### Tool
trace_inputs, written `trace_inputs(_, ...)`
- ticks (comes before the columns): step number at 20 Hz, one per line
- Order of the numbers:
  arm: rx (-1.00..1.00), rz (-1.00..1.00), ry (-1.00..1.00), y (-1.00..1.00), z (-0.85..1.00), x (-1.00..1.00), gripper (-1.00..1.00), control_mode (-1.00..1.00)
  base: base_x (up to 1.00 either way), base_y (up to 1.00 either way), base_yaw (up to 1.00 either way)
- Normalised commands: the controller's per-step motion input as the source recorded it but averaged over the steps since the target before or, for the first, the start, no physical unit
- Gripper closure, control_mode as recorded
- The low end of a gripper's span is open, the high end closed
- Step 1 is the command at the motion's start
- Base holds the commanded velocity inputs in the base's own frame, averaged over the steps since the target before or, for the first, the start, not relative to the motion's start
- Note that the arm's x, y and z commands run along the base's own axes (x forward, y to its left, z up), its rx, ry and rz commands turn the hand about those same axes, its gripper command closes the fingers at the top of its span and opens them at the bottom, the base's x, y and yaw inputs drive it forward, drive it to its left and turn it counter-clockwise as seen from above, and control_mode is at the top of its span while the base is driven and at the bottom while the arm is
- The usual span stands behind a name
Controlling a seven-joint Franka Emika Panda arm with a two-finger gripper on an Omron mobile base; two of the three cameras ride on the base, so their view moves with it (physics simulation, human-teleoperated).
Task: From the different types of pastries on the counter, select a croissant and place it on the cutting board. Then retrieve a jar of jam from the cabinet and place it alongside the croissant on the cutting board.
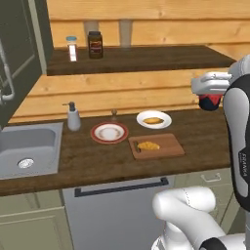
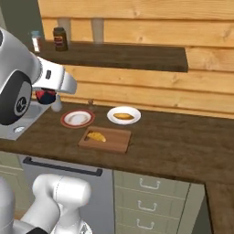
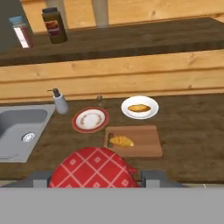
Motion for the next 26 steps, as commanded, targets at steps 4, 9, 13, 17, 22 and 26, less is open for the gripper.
trace_inputs(4, 0.0, 0.0, 0.0, 0.0, 0.0, 0.0, 1.0, 1.0, 0.75, 0.0, 0.0)
trace_inputs(9, 0.0, 0.0, 0.0, 0.0, 0.0, 0.0, 1.0, 1.0, 0.78, -0.01, 0.0)
trace_inputs(13, 0.0, 0.0, 0.0, 0.0, 0.0, 0.0, 1.0, 1.0, 0.81, -0.08, 0.0)
trace_inputs(17, 0.0, 0.0, 0.0, 0.0, 0.0, 0.0, 1.0, 1.0, 0.48, -0.06, 0.0)
trace_inputs(22, 0.0, 0.0, 0.0, 0.0, 0.0, 0.0, 1.0, 1.0, 0.21, 0.0, 0.0)
trace_inputs(26, 0.0, 0.0, 0.0, 0.0, 0.0, 0.0, 1.0, 1.0, 0.27, 0.0, 0.0)
